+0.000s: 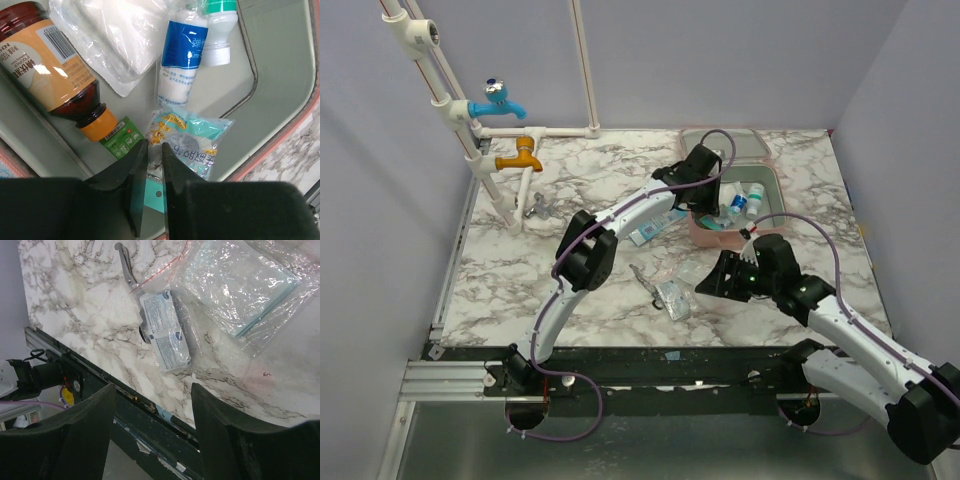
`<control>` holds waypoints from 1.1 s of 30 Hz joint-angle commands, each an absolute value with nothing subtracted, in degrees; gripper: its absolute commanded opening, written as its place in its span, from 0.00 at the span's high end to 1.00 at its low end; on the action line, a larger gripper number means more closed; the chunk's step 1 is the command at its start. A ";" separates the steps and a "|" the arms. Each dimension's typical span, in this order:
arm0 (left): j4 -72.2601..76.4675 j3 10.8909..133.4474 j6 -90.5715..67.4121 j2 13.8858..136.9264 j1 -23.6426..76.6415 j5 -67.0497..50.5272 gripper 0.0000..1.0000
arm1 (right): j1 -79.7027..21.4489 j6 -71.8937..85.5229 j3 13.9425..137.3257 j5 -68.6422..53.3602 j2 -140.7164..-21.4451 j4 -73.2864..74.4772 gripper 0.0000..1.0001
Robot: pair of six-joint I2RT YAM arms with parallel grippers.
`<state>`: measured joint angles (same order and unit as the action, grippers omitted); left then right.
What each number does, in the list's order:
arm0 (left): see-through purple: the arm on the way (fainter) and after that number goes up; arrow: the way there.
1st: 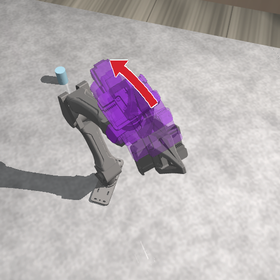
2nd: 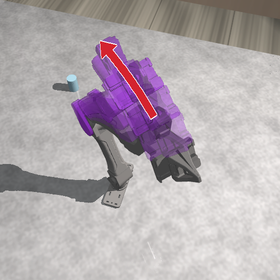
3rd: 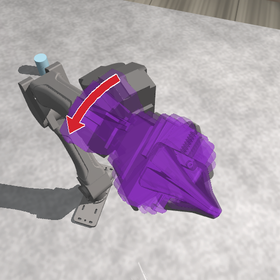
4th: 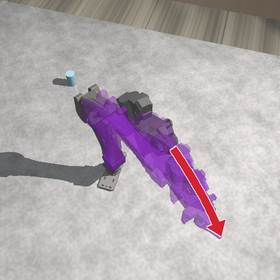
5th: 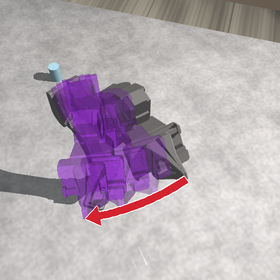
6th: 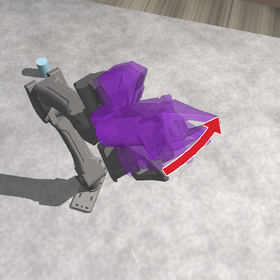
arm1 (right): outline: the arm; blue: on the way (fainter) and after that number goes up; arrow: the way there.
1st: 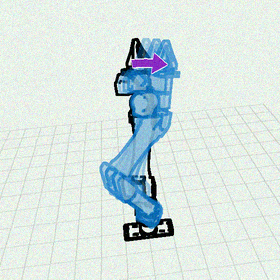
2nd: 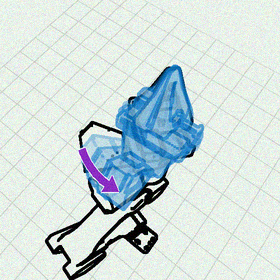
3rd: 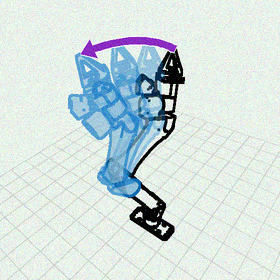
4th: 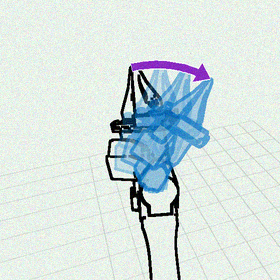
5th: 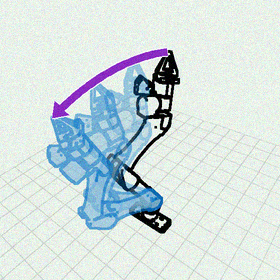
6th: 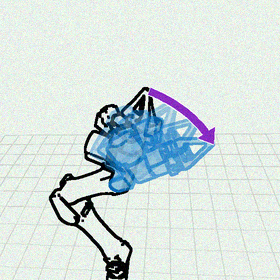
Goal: Organize the medicine kit
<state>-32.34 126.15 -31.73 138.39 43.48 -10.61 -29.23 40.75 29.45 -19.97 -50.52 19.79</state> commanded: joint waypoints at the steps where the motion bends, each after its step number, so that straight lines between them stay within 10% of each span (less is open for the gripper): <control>1: -30.78 123.92 -30.67 138.12 43.34 -10.34 0.73 | -29.62 41.07 29.51 -17.86 -51.44 20.99 0.35; 11: -26.54 117.40 -27.95 128.53 43.34 -10.62 0.43 | -29.57 40.21 32.34 -15.31 -52.51 22.43 0.33; 33: -27.65 104.19 -26.06 103.21 43.23 -7.10 0.35 | -29.55 33.99 40.94 -6.39 -56.41 27.69 0.28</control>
<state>-25.93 109.10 -26.50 107.81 43.24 -10.41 -29.30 37.12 38.20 -9.04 -54.35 26.04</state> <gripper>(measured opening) 0.645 0.717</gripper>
